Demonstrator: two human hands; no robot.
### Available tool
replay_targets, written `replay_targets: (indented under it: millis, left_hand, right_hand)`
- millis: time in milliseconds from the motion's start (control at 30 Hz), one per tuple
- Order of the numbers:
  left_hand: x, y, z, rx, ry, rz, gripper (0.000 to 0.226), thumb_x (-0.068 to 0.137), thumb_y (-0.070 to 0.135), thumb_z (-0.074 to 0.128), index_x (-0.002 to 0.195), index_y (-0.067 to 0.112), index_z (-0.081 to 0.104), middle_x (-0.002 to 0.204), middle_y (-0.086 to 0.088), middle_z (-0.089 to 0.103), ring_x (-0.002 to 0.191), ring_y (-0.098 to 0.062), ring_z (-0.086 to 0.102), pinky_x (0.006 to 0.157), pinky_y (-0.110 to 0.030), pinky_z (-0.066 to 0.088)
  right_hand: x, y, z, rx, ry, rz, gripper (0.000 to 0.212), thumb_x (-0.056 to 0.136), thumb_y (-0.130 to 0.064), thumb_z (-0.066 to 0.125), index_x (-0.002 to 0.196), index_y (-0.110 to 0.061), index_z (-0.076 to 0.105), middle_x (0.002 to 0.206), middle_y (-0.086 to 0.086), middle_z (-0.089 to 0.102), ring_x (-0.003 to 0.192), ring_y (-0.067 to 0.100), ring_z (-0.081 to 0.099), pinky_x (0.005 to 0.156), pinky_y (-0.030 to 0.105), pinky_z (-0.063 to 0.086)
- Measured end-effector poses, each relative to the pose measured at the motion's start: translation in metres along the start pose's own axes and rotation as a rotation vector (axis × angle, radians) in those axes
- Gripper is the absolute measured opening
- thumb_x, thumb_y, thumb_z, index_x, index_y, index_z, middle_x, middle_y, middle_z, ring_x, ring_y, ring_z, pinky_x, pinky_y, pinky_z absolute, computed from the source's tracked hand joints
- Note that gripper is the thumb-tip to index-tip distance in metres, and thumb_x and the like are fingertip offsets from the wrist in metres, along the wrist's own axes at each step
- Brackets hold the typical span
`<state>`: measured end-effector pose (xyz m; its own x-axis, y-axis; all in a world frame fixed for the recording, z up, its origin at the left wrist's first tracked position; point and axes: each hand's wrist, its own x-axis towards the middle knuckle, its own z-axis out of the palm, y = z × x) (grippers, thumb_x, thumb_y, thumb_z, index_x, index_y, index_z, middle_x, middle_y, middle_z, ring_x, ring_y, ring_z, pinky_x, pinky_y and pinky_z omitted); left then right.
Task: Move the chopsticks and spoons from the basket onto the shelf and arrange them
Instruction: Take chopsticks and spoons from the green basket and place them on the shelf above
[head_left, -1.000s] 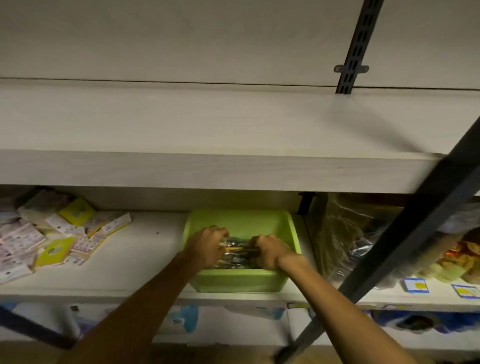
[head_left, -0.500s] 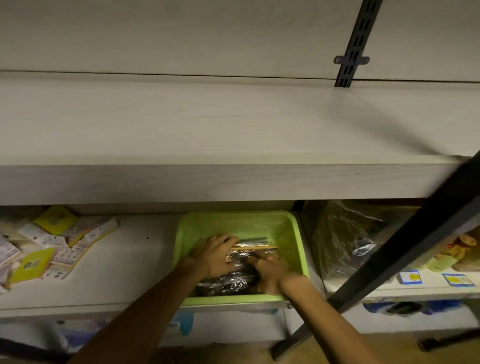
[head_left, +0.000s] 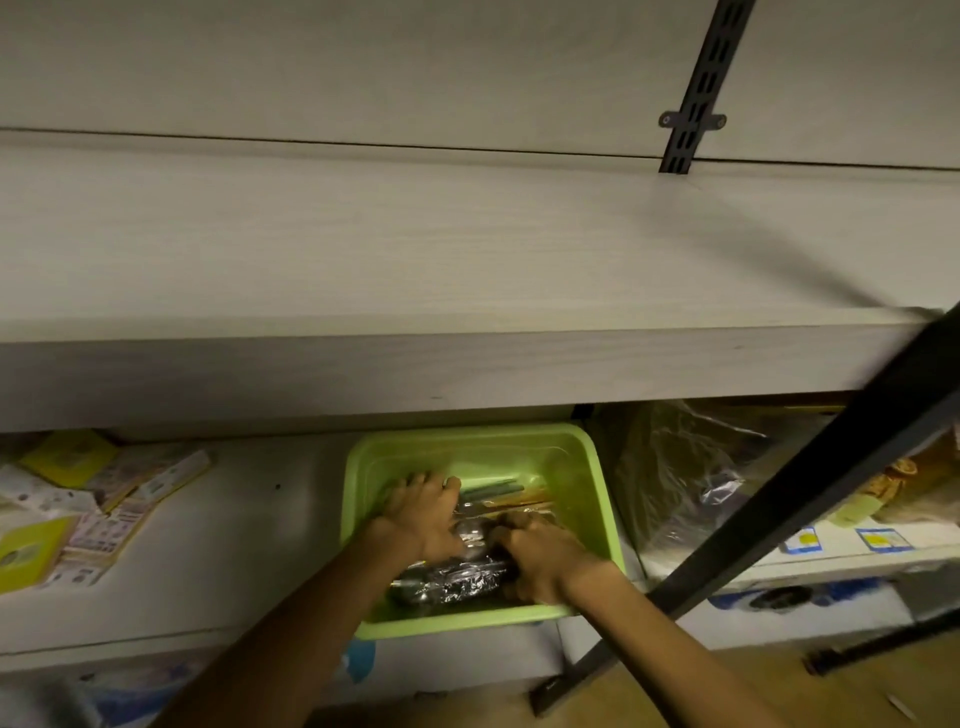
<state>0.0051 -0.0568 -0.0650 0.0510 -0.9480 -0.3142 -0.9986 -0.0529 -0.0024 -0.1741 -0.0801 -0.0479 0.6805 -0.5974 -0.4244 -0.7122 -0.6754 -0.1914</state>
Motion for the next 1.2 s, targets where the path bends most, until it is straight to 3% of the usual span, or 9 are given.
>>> replay_targets:
  millis: [167, 300, 400, 533, 667, 800, 1000, 1200]
  left_hand:
    - [0.0, 0.004, 0.002, -0.059, -0.007, -0.026, 0.071, 0.078, 0.044, 0.069, 0.133, 0.017, 0.033, 0.137, -0.012, 0.038, 0.124, -0.032, 0.039, 0.099, -0.042, 0.039]
    - [0.0, -0.003, 0.002, -0.058, 0.021, 0.03, 0.06, 0.082, 0.046, 0.061, 0.129, 0.019, 0.037, 0.136, -0.007, 0.046, 0.122, -0.029, 0.04, 0.094, -0.042, 0.039]
    - [-0.001, -0.01, 0.002, -0.079, 0.039, 0.035, 0.058, 0.085, 0.053, 0.055, 0.129, 0.02, 0.037, 0.136, -0.005, 0.049, 0.125, -0.027, 0.038, 0.096, -0.043, 0.035]
    - [-0.001, -0.015, -0.001, -0.145, -0.024, -0.02, 0.076, 0.075, 0.067, 0.06, 0.13, 0.022, 0.034, 0.134, -0.007, 0.052, 0.123, -0.03, 0.045, 0.098, -0.044, 0.035]
    - [-0.002, -0.013, 0.0, -0.091, -0.045, -0.019, 0.083, 0.07, 0.08, 0.053, 0.13, 0.023, 0.038, 0.131, -0.009, 0.055, 0.117, -0.029, 0.052, 0.094, -0.041, 0.038]
    - [-0.005, -0.007, 0.002, 0.038, 0.057, 0.002, 0.091, 0.069, 0.084, 0.046, 0.138, 0.026, 0.034, 0.137, -0.01, 0.046, 0.124, -0.028, 0.041, 0.1, -0.043, 0.031]
    - [-0.015, -0.001, 0.003, 0.058, 0.172, 0.005, 0.087, 0.073, 0.077, 0.051, 0.14, 0.026, 0.029, 0.135, -0.012, 0.038, 0.119, -0.027, 0.037, 0.096, -0.04, 0.033]
    - [-0.022, 0.0, 0.008, 0.021, 0.28, 0.118, 0.059, 0.088, 0.059, 0.047, 0.136, 0.026, 0.037, 0.13, -0.003, 0.037, 0.114, -0.021, 0.038, 0.094, -0.033, 0.035]
  right_hand:
    - [0.003, 0.001, 0.003, 0.007, -0.004, 0.0, 0.049, 0.083, -0.034, 0.067, 0.129, -0.024, 0.051, 0.142, 0.006, 0.038, 0.127, 0.031, 0.044, 0.105, 0.045, 0.038]
    - [0.008, 0.002, 0.005, 0.032, -0.035, 0.011, 0.053, 0.083, -0.034, 0.068, 0.131, -0.025, 0.047, 0.132, 0.008, 0.053, 0.122, 0.031, 0.05, 0.103, 0.045, 0.042]
    - [0.011, 0.002, 0.01, 0.054, -0.03, 0.018, 0.054, 0.082, -0.031, 0.069, 0.13, -0.021, 0.047, 0.134, 0.01, 0.049, 0.125, 0.032, 0.046, 0.102, 0.043, 0.041]
    - [0.012, 0.004, 0.013, 0.06, -0.006, 0.005, 0.055, 0.081, -0.031, 0.07, 0.13, -0.02, 0.047, 0.139, 0.009, 0.039, 0.129, 0.032, 0.039, 0.105, 0.045, 0.039]
    - [0.012, 0.004, 0.016, 0.073, 0.015, -0.033, 0.052, 0.082, -0.027, 0.07, 0.129, -0.017, 0.051, 0.137, 0.008, 0.04, 0.125, 0.03, 0.043, 0.101, 0.04, 0.043]
    - [0.011, 0.005, 0.018, 0.065, 0.045, -0.05, 0.053, 0.082, -0.025, 0.069, 0.13, -0.018, 0.049, 0.136, 0.008, 0.044, 0.122, 0.031, 0.046, 0.097, 0.038, 0.043]
    - [0.01, 0.004, 0.02, 0.044, 0.036, -0.028, 0.057, 0.084, -0.027, 0.068, 0.135, -0.02, 0.046, 0.139, 0.011, 0.042, 0.125, 0.034, 0.045, 0.1, 0.043, 0.044]
    - [0.008, 0.002, 0.02, 0.008, 0.038, -0.031, 0.053, 0.085, -0.029, 0.066, 0.134, -0.018, 0.048, 0.136, 0.011, 0.043, 0.122, 0.034, 0.047, 0.097, 0.044, 0.046]
